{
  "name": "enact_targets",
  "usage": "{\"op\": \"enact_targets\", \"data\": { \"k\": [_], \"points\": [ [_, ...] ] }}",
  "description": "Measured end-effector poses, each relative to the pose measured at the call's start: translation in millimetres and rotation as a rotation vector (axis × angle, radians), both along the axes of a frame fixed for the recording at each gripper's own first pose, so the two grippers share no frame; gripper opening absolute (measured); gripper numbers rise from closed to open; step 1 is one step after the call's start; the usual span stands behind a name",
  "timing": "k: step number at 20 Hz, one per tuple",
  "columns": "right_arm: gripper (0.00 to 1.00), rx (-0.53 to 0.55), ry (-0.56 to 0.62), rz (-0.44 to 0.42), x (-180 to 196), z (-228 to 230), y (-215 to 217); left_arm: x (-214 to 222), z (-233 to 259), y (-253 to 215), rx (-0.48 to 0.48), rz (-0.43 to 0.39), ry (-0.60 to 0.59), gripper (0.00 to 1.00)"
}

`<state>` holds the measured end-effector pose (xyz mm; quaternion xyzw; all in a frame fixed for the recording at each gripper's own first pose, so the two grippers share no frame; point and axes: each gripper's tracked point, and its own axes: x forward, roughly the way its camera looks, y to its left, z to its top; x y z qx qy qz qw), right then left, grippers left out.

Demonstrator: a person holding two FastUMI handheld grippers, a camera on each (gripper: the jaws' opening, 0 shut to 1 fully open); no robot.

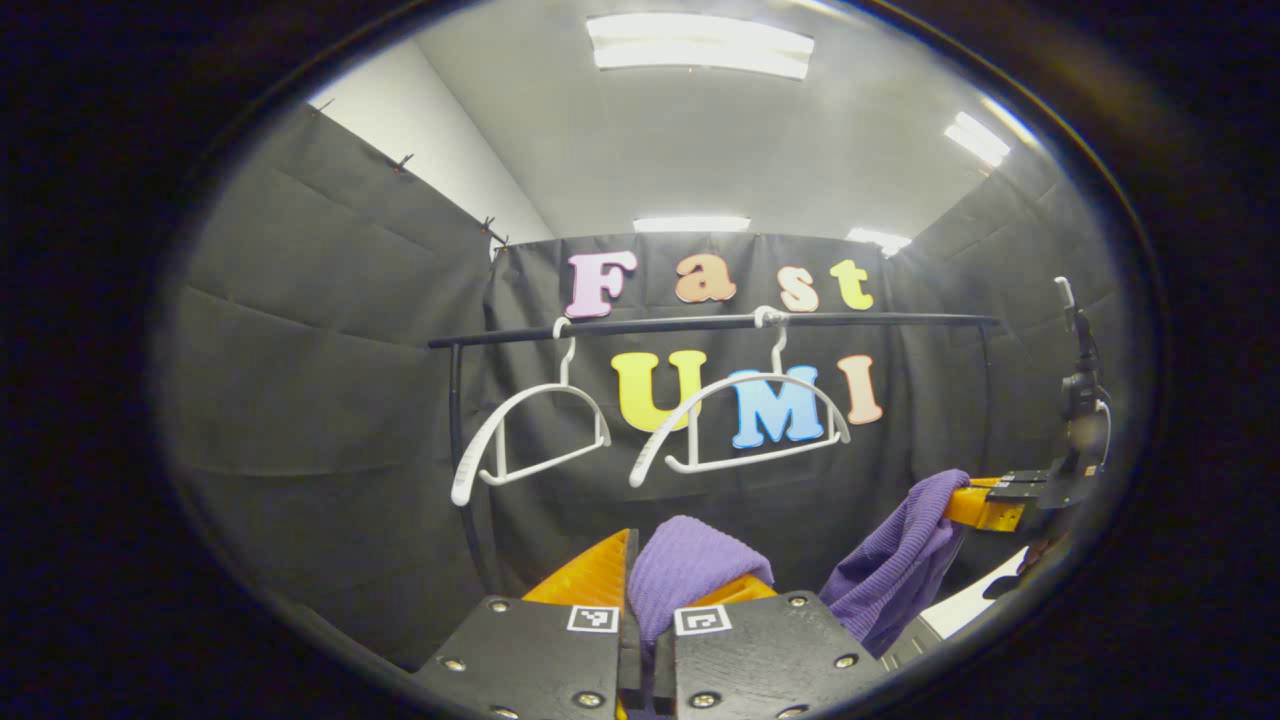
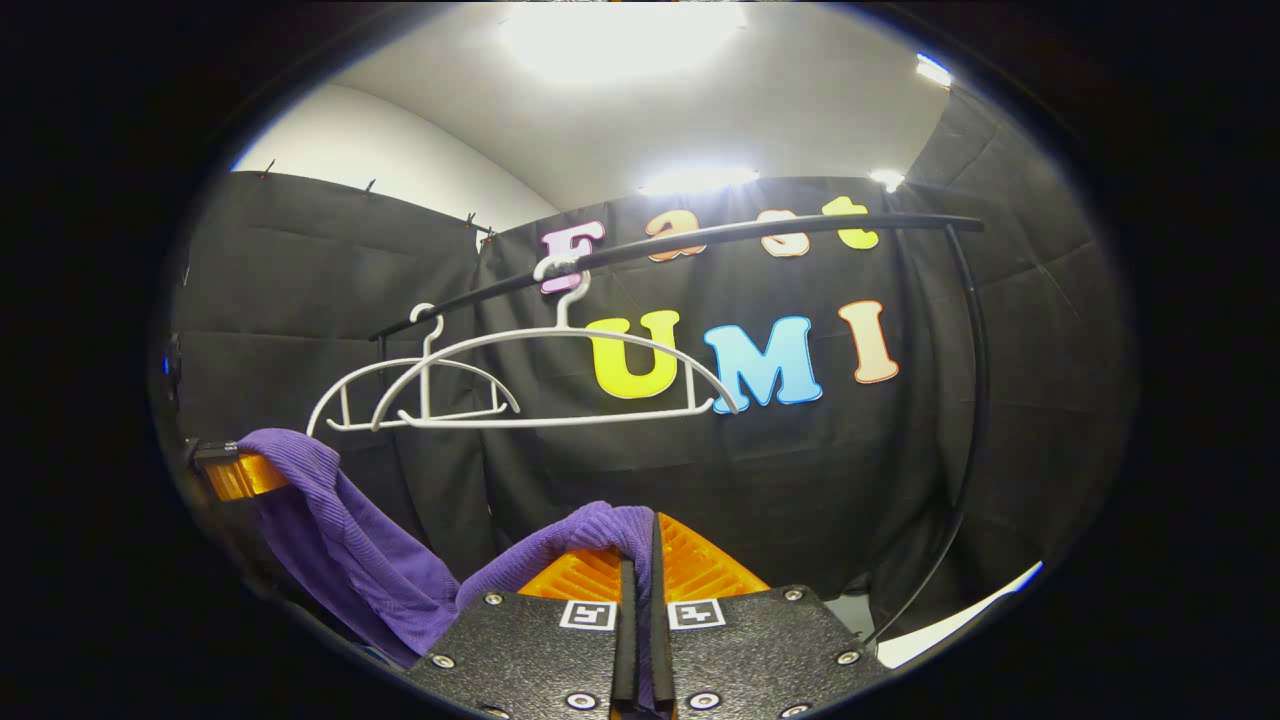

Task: Grasp the clothes on the hanger with both hands and then place them into the laundry hamper below.

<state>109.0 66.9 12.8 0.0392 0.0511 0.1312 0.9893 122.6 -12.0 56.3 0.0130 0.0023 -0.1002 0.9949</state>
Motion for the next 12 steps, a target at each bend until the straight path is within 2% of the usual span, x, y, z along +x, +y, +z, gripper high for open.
{"op": "enact_targets", "data": {
  "k": [1,2,3,5,6,11,12],
  "points": [
    [0.05,0.000,-0.003,-0.002,-9,3,3,-4,1,-4,-0.007,-0.018,0.000,0.05],
    [0.05,0.002,-0.006,-0.002,-16,6,5,-8,2,-7,-0.013,-0.033,-0.001,0.10],
    [0.05,0.002,-0.006,-0.001,-26,7,8,-11,1,-10,-0.019,-0.045,0.003,0.05],
    [0.05,0.001,0.000,0.000,-40,6,11,-17,-1,-17,-0.029,-0.068,0.008,0.05],
    [0.05,0.004,0.008,0.004,-45,4,12,-20,-3,-21,-0.036,-0.078,0.011,0.10],
    [0.05,-0.007,0.064,0.016,-66,-26,19,-32,-28,-46,-0.061,-0.130,0.051,0.10],
    [0.05,-0.011,0.078,0.020,-69,-33,20,-35,-35,-51,-0.064,-0.141,0.060,0.05]
  ]
}}
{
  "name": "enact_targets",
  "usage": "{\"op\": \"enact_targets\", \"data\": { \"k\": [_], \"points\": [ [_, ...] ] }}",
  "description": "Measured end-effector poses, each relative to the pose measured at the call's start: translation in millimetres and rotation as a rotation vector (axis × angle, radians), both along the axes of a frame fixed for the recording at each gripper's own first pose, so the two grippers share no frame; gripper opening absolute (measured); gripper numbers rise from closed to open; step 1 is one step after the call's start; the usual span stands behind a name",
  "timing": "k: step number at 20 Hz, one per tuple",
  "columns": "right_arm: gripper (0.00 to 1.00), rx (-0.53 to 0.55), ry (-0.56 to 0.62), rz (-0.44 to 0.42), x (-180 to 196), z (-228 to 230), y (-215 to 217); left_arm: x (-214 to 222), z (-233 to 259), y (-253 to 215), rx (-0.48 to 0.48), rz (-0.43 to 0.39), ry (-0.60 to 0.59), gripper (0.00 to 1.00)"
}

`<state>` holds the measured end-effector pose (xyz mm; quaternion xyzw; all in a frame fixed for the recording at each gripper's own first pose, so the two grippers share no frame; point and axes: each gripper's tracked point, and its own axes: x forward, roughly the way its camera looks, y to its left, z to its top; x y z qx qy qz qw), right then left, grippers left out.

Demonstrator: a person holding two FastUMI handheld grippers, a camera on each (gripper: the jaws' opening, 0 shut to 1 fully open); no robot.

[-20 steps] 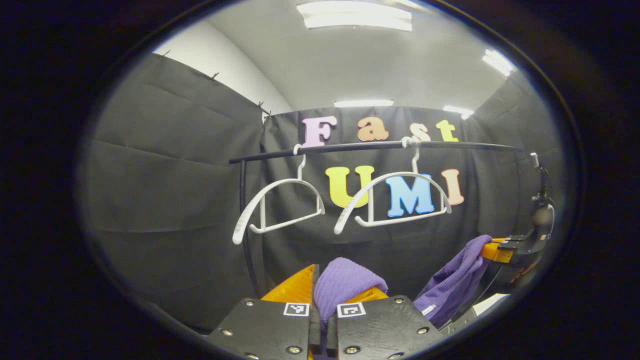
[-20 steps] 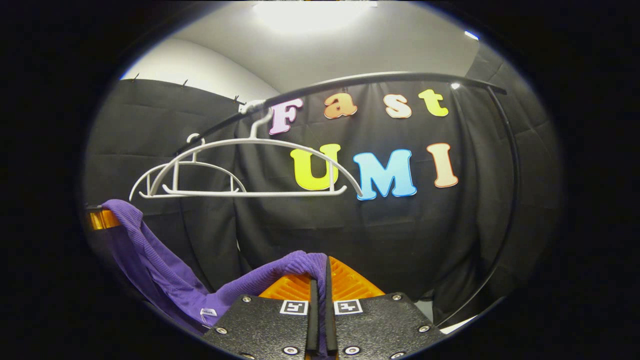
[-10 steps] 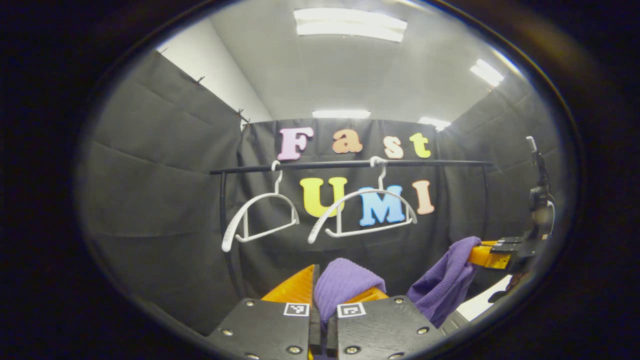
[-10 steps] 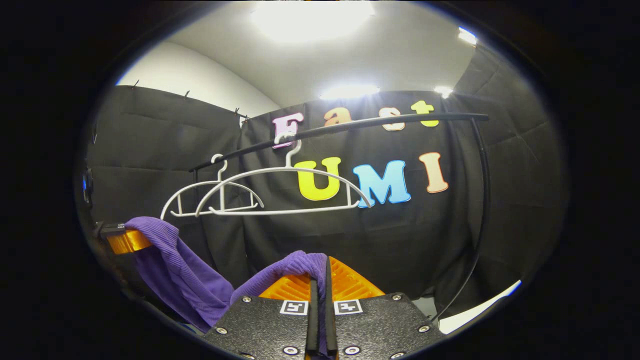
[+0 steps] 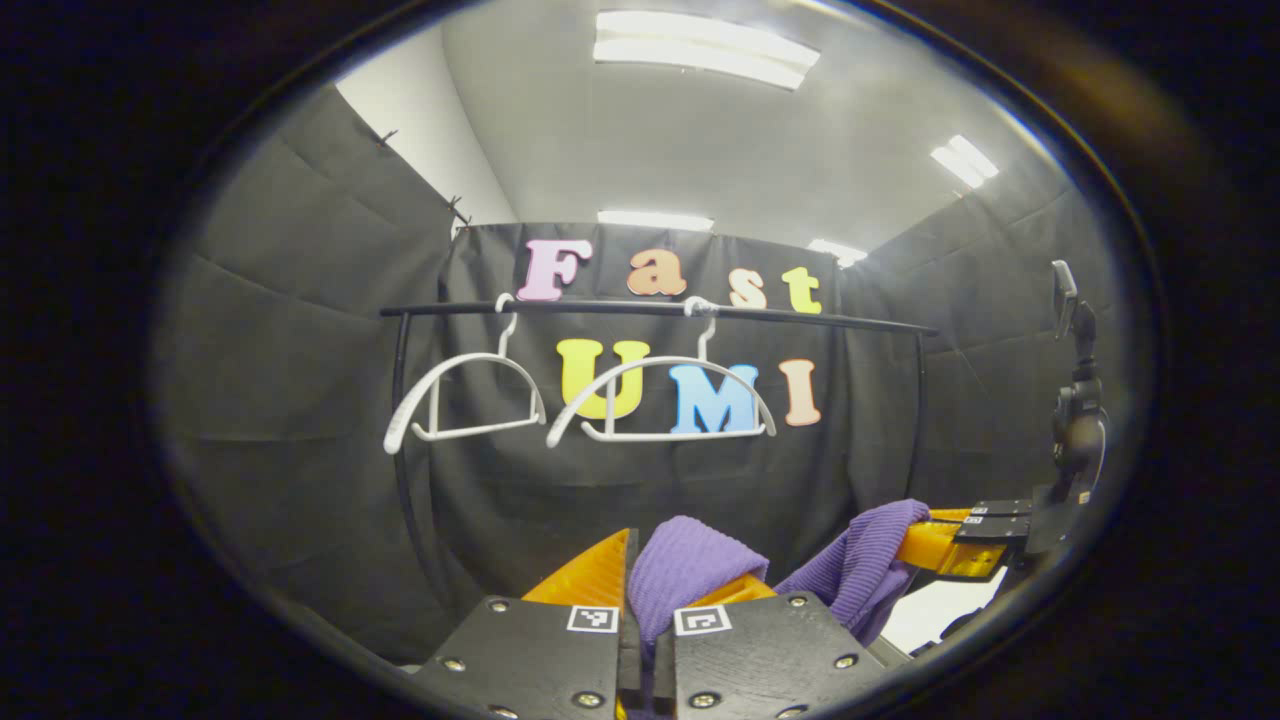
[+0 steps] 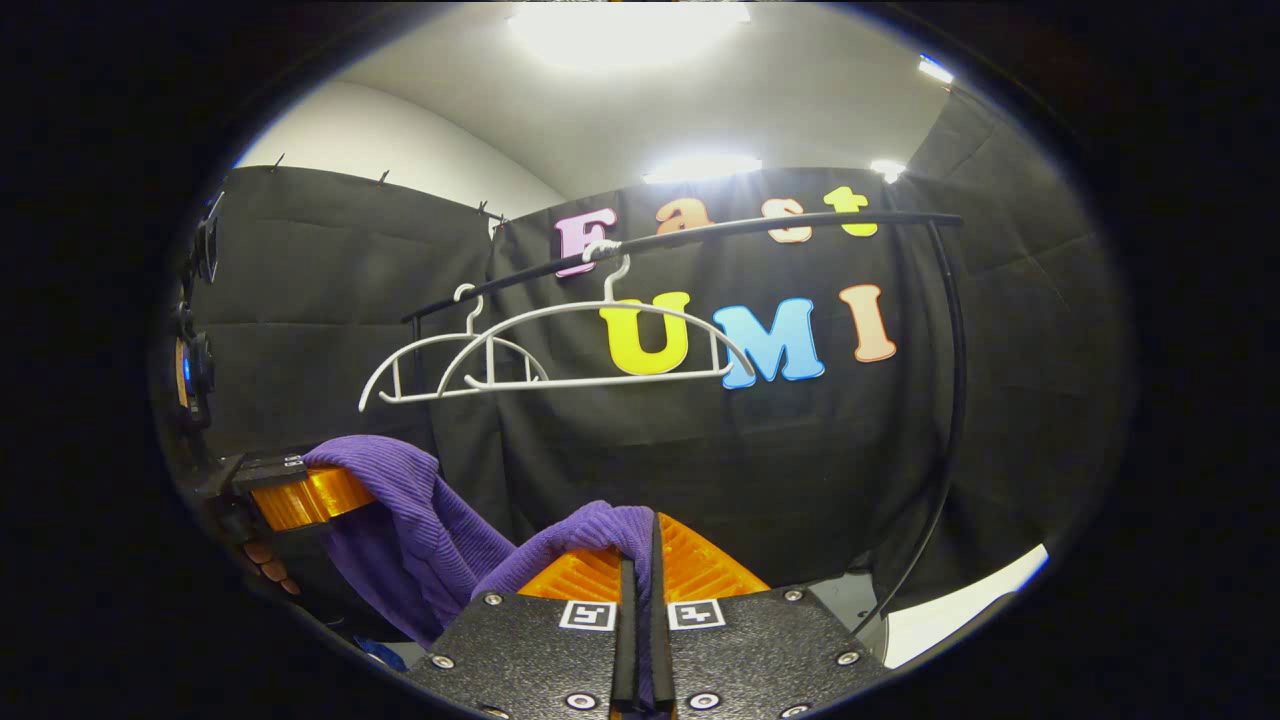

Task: Grasp the clothes on the hanger with both hands and then place them into the laundry hamper below.

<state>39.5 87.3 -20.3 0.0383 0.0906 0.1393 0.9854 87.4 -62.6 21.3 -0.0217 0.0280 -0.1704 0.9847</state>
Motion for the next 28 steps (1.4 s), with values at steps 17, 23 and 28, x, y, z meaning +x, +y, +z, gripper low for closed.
{"op": "enact_targets", "data": {
  "k": [17,23,28],
  "points": [
    [0.06,-0.077,0.294,0.001,-38,-169,-13,-35,-182,-35,0.112,-0.037,0.272,0.10],
    [0.05,-0.157,0.418,0.035,-57,-233,-13,-44,-252,-31,0.181,-0.032,0.408,0.01],
    [0.06,-0.215,0.524,0.045,-73,-279,-19,-60,-310,-27,0.242,-0.033,0.527,0.06]
  ]
}}
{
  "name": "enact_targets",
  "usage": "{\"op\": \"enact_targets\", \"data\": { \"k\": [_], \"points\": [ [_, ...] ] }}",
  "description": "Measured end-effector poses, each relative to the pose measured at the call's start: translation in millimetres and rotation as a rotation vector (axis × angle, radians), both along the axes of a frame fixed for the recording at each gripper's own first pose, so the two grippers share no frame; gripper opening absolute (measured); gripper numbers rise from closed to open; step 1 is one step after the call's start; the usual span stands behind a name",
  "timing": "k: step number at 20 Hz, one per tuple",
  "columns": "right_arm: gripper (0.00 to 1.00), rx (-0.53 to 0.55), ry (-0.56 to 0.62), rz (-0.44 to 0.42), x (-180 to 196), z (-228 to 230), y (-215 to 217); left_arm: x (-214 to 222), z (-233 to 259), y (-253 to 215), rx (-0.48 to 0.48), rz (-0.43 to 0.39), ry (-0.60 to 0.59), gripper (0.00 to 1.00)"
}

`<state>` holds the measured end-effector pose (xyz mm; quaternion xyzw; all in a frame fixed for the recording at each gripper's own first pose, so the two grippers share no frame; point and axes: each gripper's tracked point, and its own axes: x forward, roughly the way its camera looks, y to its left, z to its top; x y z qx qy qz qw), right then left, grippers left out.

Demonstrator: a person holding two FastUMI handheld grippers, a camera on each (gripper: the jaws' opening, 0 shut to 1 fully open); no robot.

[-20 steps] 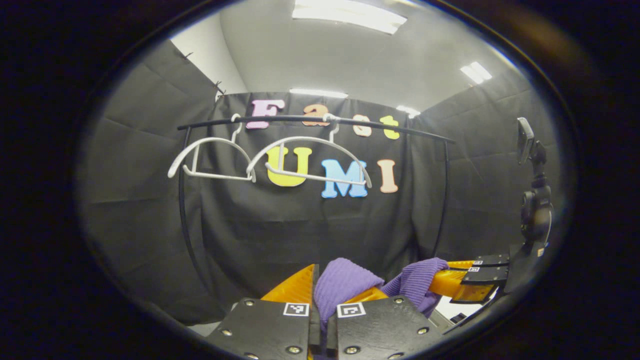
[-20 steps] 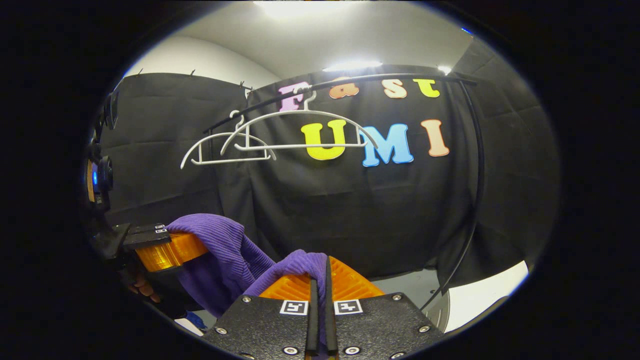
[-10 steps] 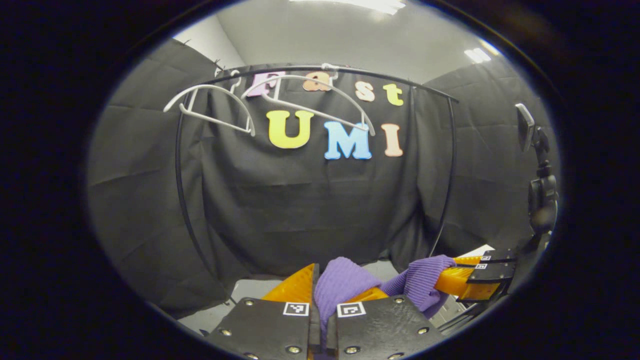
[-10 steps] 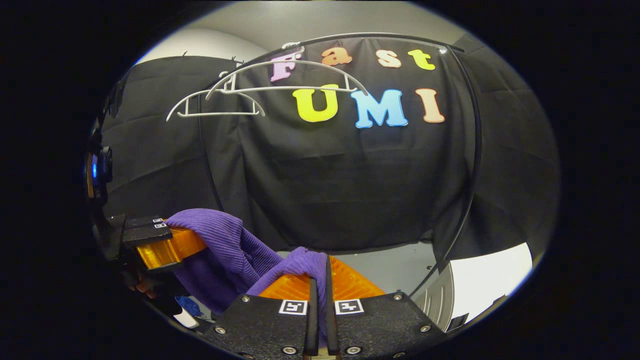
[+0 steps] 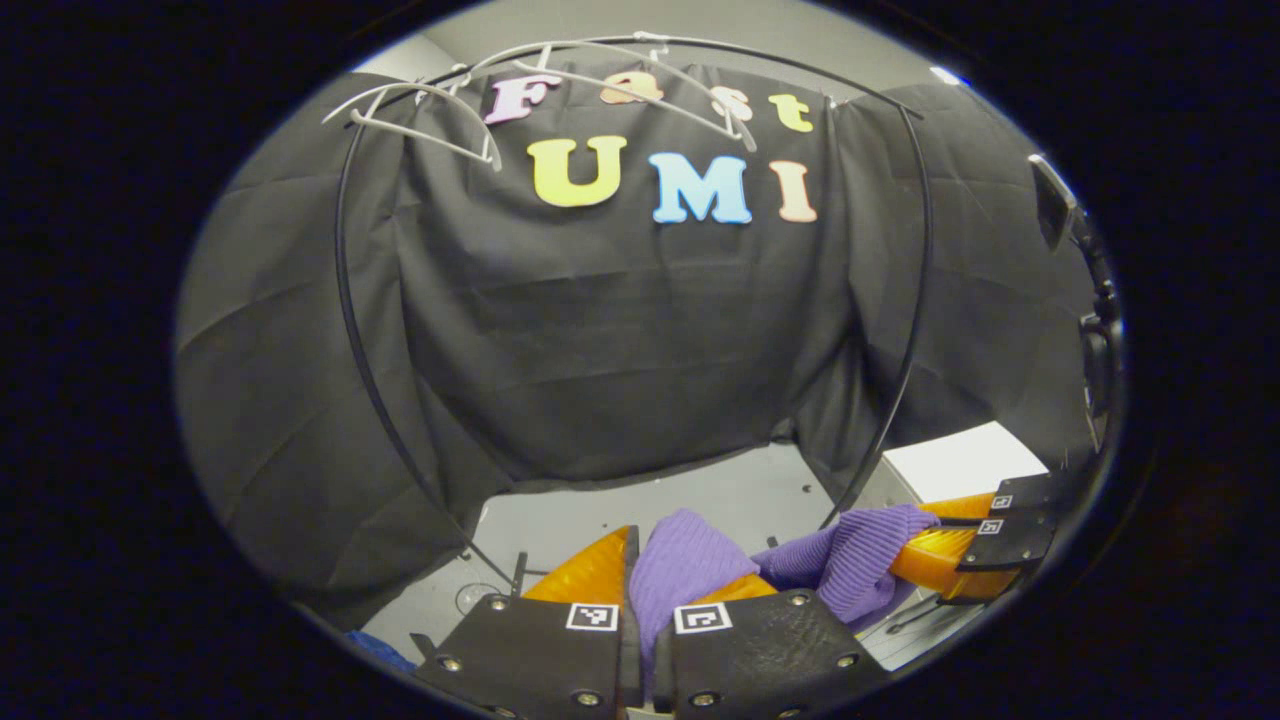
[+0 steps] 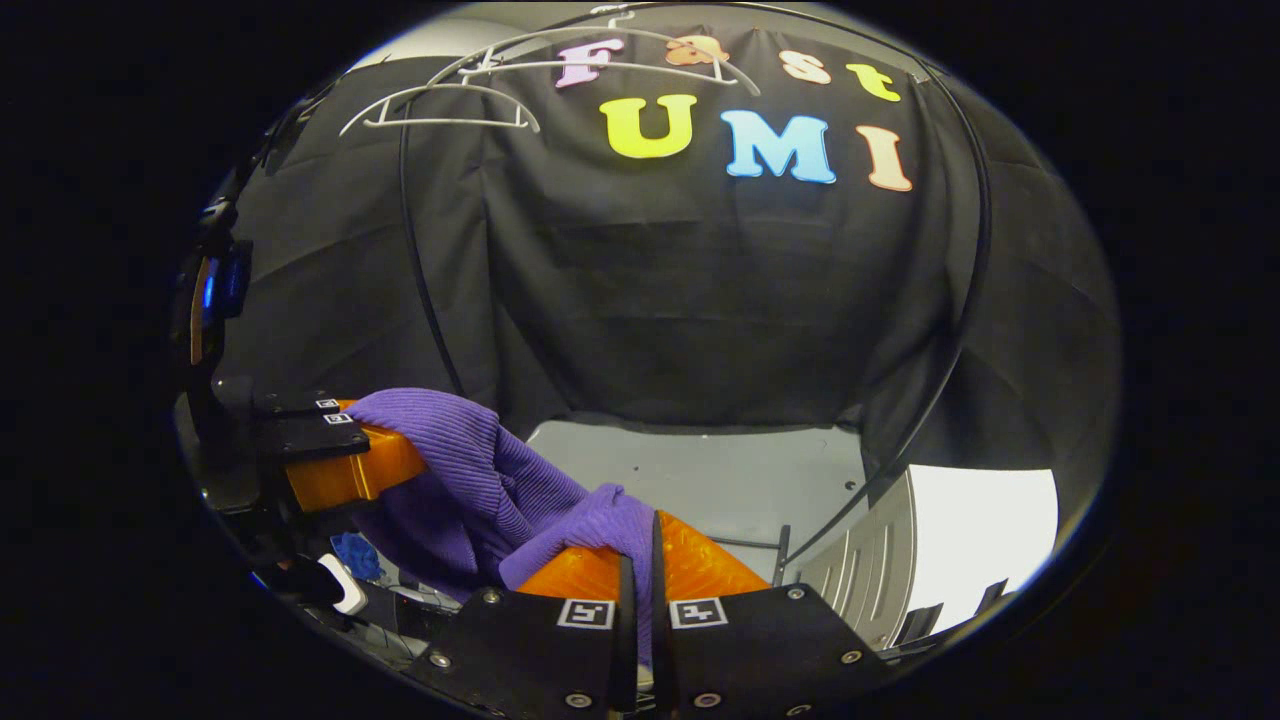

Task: Grasp the clothes on the hanger with both hands and then place them into the laundry hamper below.

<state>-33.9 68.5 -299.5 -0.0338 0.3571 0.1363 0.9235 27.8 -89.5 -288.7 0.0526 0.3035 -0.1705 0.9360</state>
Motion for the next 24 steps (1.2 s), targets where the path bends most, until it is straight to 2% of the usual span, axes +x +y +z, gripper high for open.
{"op": "enact_targets", "data": {
  "k": [6,7,8,9,11,12,13,14,15,16,17,19,20,22,23,24],
  "points": [
    [0.11,-0.057,0.150,0.020,-28,-48,-8,-24,-54,20,0.058,0.033,0.134,0.06],
    [0.12,-0.058,0.174,0.031,-31,-57,-6,-27,-60,23,0.067,0.038,0.151,0.10],
    [0.15,-0.059,0.199,0.044,-34,-60,-4,-31,-63,26,0.075,0.042,0.166,0.05],
    [0.17,-0.065,0.212,0.049,-32,-67,-3,-35,-68,28,0.078,0.042,0.183,0.06],
    [0.29,-0.072,0.201,0.056,-38,-68,-3,-50,-78,34,0.086,0.048,0.212,0.10],
    [0.40,-0.073,0.196,0.060,-40,-71,-2,-56,-83,38,0.090,0.053,0.220,0.11],
    [0.46,-0.077,0.193,0.062,-41,-74,0,-57,-84,40,0.093,0.061,0.221,0.13],
    [0.60,-0.083,0.192,0.064,-41,-76,-1,-59,-79,44,0.090,0.066,0.209,0.34],
    [0.67,-0.082,0.193,0.067,-41,-79,0,-56,-74,46,0.089,0.075,0.192,0.54],
    [0.80,-0.081,0.188,0.062,-41,-77,-1,-57,-68,50,0.093,0.083,0.176,0.75],
    [0.85,-0.080,0.182,0.057,-42,-72,-2,-54,-62,51,0.094,0.088,0.164,0.95],
    [0.91,-0.073,0.172,0.052,-43,-67,-1,-52,-51,55,0.102,0.097,0.137,1.00],
    [0.91,-0.070,0.159,0.051,-42,-61,-1,-51,-40,58,0.107,0.108,0.107,0.93],
    [0.91,-0.057,0.110,0.045,-39,-41,-2,-40,-11,57,0.084,0.119,0.027,0.93],
    [0.91,-0.050,0.082,0.043,-37,-29,-2,-34,6,54,0.069,0.121,-0.009,0.99],
    [0.91,-0.044,0.052,0.044,-33,-15,-2,-29,25,54,0.054,0.126,-0.047,0.99]
  ]
}}
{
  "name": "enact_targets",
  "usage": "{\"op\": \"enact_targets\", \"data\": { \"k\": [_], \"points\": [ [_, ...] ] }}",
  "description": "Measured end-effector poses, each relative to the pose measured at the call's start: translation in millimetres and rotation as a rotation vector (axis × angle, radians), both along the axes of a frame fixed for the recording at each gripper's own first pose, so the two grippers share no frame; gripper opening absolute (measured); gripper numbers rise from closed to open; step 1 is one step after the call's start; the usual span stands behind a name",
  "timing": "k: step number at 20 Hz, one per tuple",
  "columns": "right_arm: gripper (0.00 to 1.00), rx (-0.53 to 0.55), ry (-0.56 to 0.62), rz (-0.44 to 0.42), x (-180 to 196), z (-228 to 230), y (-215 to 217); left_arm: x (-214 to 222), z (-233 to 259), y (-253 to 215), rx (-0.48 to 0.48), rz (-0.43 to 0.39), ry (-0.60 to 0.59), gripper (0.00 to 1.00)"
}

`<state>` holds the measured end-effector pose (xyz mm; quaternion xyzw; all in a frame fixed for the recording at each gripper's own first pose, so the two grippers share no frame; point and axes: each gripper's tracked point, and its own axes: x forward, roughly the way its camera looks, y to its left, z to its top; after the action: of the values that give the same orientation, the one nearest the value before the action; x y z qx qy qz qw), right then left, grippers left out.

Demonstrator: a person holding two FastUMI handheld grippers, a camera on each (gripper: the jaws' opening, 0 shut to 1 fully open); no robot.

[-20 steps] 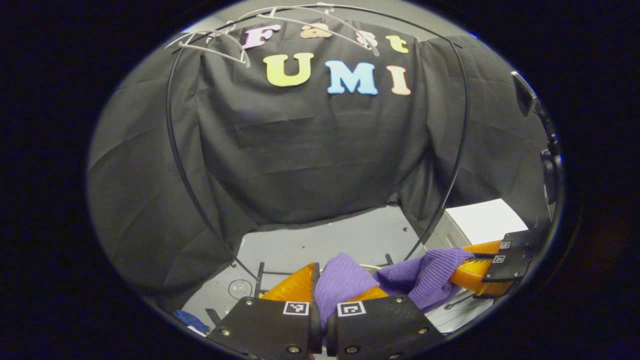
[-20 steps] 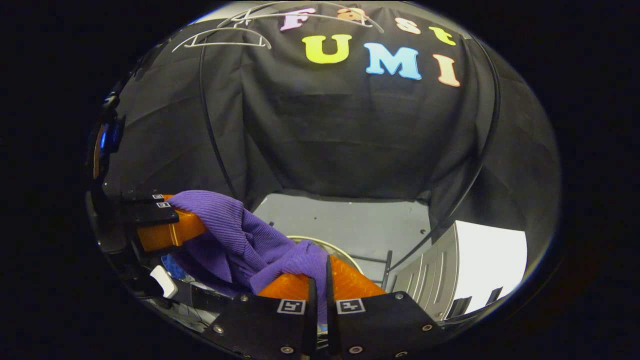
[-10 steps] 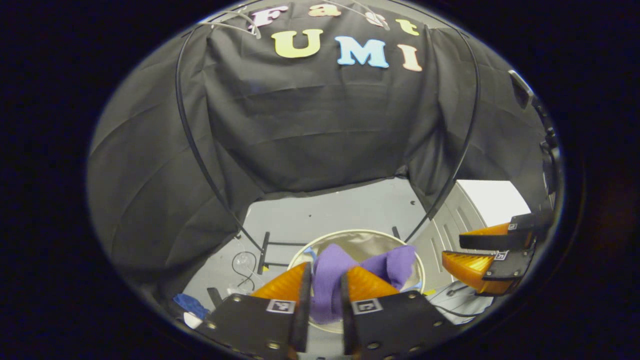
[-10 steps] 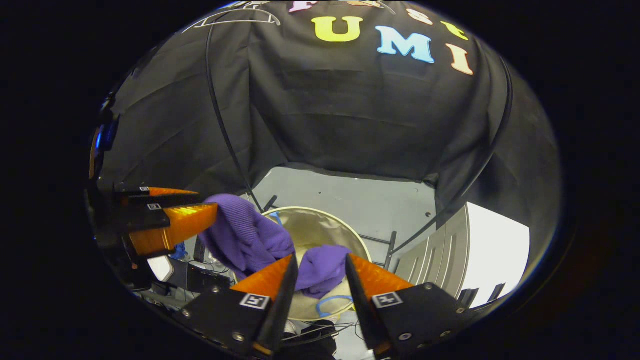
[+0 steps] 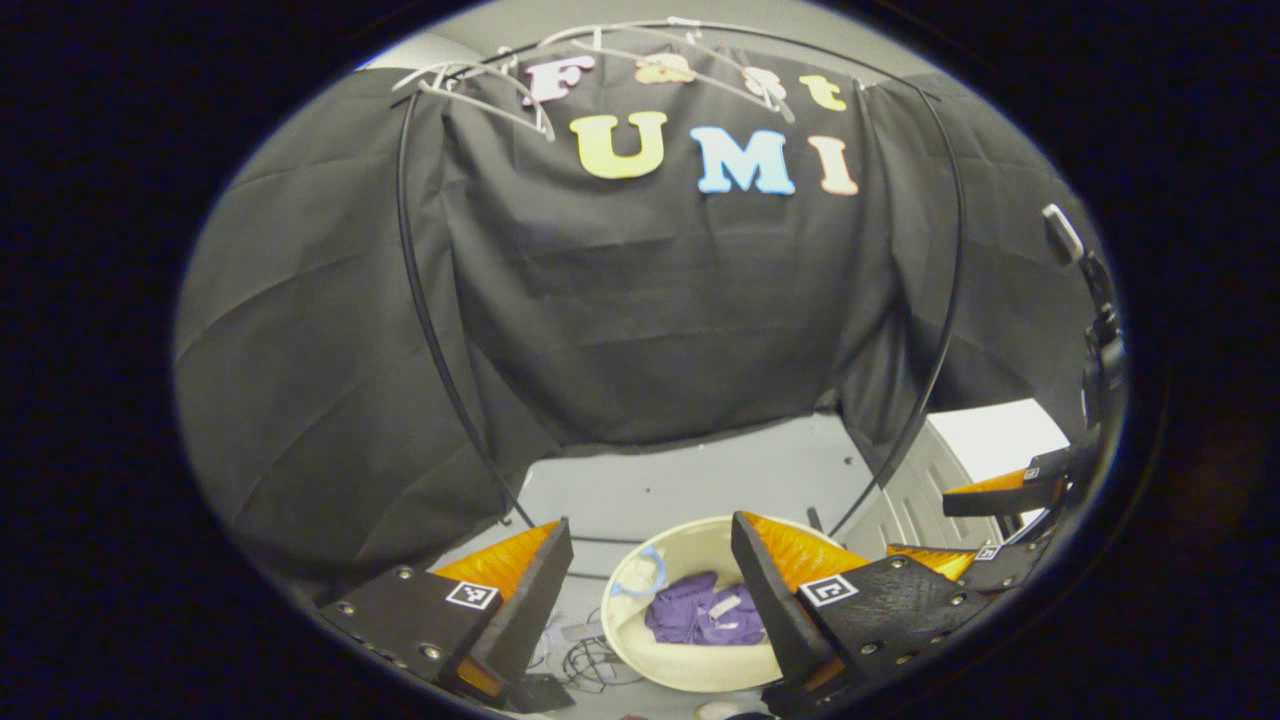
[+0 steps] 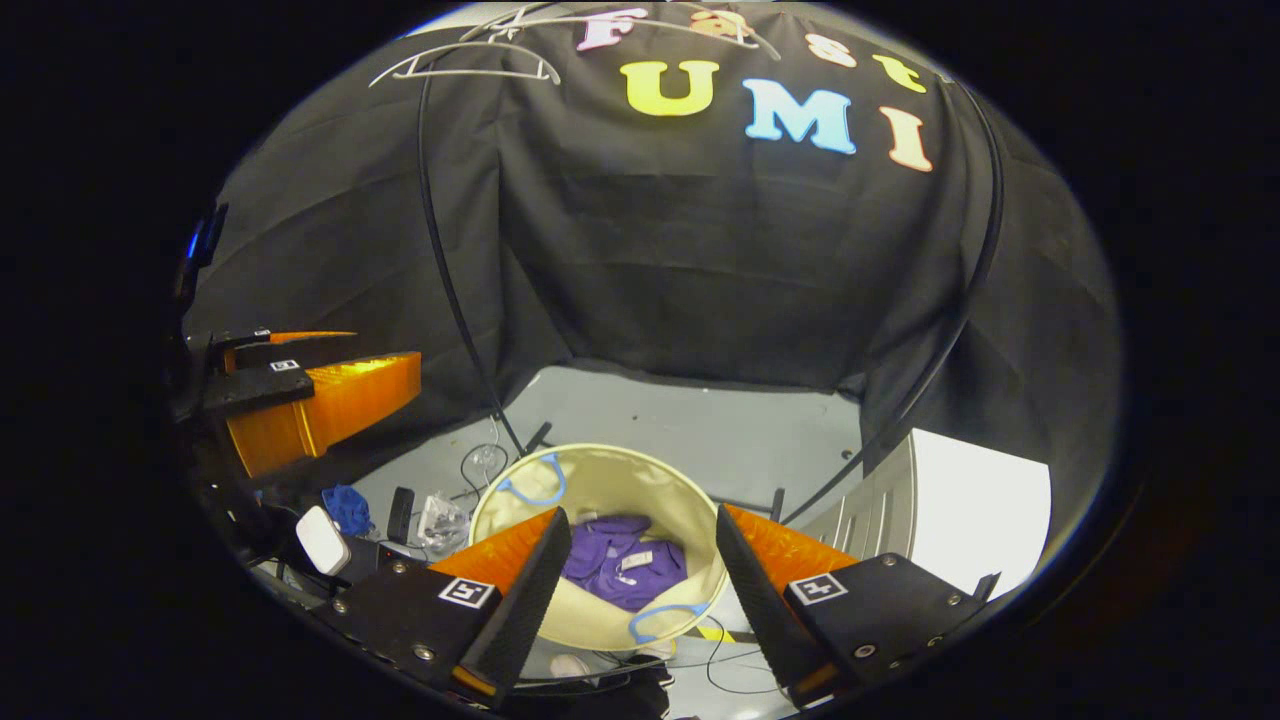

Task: Grasp the clothes on the hanger with both hands and then place them into the laundry hamper below.

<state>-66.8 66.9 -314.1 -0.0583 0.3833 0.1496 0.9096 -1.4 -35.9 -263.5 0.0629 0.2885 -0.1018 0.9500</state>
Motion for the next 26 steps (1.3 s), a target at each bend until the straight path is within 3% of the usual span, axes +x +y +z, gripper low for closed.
{"op": "enact_targets", "data": {
  "k": [5,14,21,23,24,26],
  "points": [
    [0.92,0.044,-0.166,-0.018,24,78,-3,21,101,3,-0.062,0.020,-0.196,0.99],
    [0.90,0.169,-0.482,-0.171,50,240,-50,22,264,31,-0.139,0.054,-0.487,0.99],
    [0.90,0.143,-0.734,-0.322,44,336,-117,5,328,57,-0.139,0.047,-0.615,0.99],
    [0.89,0.114,-0.793,-0.368,29,351,-133,-1,338,63,-0.128,0.050,-0.643,0.99],
    [0.94,0.112,-0.803,-0.386,25,353,-138,-3,341,66,-0.127,0.052,-0.651,0.99],
    [0.90,0.120,-0.804,-0.412,21,354,-145,-4,343,72,-0.128,0.061,-0.662,0.99]
  ]
}}
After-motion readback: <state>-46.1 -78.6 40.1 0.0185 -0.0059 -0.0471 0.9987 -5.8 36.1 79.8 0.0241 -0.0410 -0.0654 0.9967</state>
